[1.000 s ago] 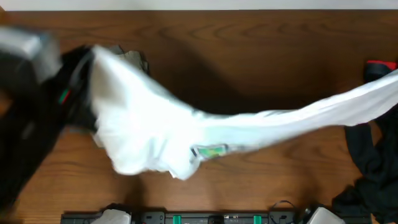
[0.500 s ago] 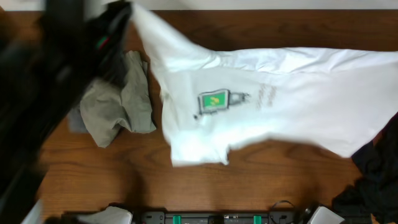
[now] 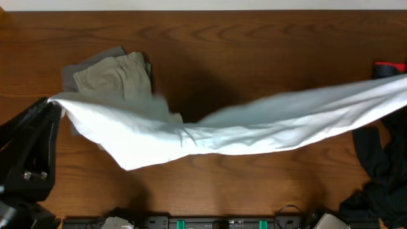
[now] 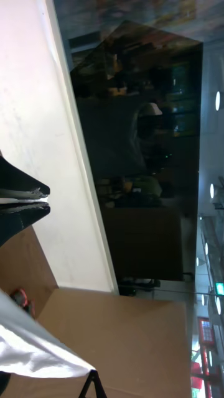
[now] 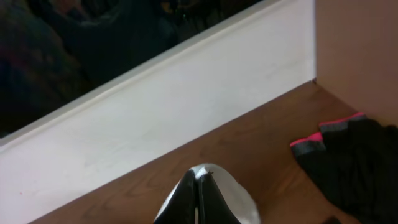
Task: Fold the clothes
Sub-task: 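Lift the T-shirt with both grippers and shake it out in the air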
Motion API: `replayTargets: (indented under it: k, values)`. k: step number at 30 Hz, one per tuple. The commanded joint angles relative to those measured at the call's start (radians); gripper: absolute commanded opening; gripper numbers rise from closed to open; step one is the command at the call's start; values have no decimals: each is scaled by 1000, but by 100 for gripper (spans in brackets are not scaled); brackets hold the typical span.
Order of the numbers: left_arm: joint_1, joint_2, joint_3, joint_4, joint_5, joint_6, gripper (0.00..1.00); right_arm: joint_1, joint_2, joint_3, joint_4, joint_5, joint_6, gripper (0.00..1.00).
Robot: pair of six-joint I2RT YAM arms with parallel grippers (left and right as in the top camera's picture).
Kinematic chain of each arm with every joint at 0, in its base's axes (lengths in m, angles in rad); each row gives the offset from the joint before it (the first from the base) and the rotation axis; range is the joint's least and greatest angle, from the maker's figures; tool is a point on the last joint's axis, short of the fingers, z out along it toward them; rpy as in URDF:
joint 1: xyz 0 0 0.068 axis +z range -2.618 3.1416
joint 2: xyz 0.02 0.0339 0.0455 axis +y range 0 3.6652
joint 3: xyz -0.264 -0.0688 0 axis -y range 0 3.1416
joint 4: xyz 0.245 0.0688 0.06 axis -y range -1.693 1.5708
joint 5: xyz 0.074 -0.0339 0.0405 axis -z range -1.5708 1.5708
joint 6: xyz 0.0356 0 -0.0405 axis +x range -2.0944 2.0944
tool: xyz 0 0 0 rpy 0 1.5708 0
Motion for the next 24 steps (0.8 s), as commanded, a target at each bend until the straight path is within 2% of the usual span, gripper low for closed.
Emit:
replayTargets:
  k: [1,9,13,17,20,24]
  values:
    - [-3,5,-2,6,3,-8,6,-8,-3,35,5,14,-11,1]
    - [-3,142,-3,-57,-143,8,6,-8,62,34,6,0,-11,1]
    - [-3,304,-3,-111,-202,8,6,-3,158,33,-11,-93,-11,1]
    - [-2,480,-3,-114,-201,24,6,33,283,33,-7,-127,-12,1]
    - [1,613,-3,-50,-201,59,6,82,395,33,59,-138,-16,1]
    - [34,761,-3,91,-231,100,6,137,567,33,293,-201,-11,1]
